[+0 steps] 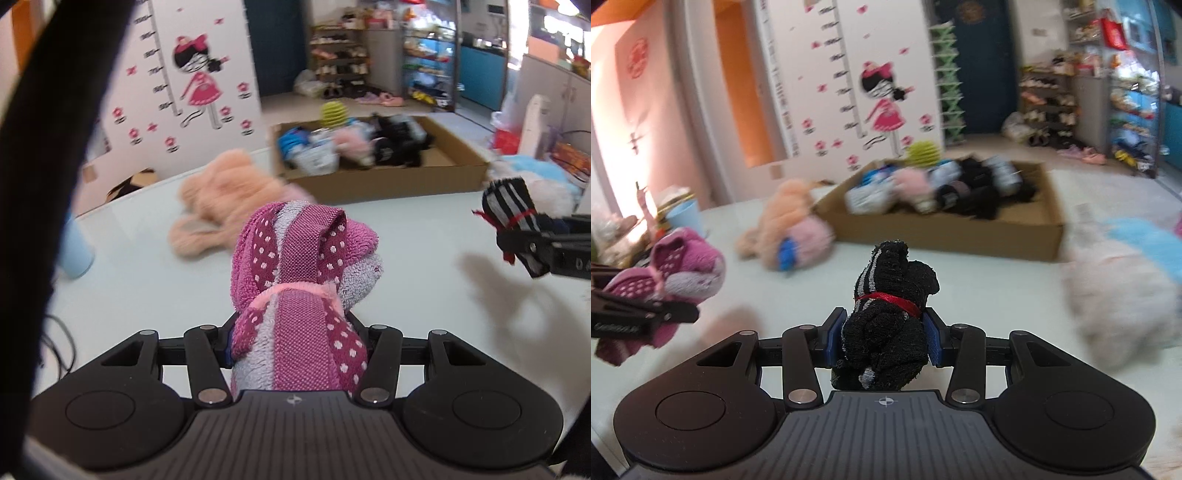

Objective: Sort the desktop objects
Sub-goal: 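Carry both held socks up and over the cardboard box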

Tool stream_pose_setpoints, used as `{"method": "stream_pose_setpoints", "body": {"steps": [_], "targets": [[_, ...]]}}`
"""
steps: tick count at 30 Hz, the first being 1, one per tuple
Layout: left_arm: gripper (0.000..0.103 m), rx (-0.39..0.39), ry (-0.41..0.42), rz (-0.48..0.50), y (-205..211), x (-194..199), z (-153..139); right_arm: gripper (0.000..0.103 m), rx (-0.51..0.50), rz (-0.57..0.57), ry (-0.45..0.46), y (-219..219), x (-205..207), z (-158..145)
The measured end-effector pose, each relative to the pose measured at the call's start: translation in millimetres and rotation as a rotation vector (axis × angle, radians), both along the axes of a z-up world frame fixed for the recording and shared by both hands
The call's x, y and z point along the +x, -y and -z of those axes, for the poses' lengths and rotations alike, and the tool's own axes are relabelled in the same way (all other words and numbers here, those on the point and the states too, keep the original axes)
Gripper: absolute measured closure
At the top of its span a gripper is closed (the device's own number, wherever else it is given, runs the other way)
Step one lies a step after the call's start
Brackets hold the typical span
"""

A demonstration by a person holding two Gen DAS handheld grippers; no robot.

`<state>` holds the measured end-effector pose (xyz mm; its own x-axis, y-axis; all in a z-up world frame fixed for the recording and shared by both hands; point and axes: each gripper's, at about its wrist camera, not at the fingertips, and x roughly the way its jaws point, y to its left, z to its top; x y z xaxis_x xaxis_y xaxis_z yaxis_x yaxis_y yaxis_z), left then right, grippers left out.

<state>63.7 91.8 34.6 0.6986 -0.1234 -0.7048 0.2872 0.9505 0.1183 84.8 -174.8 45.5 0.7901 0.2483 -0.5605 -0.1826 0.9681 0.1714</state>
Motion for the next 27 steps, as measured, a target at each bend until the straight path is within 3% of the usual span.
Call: {"method": "stream_pose_setpoints", "body": {"steps": [8,16,23,27], "targets": [[0.055,-0.024,-0.015,0.102,82.4,3.7,0.6,0.053,-0.012,0.108,0.046,67.6,-13.9,-23.8],[0.054,-0.022,0.025,0.155,135.6,36.6,-23.6,0.052,-0.04,0.158,0.114,108.8,-4.5,-60.3],[0.054,-0.049,0.04,0.089,149.5,106.2,-43.0,0.052,-0.056,0.127,0.169,122.6,41.6,-95.3],[0.054,-0.117,-0.008,0.027,153.0,155.3,-38.6,0.052,-0.06,0.101,0.174,127.5,81.8,-105.0]]}}
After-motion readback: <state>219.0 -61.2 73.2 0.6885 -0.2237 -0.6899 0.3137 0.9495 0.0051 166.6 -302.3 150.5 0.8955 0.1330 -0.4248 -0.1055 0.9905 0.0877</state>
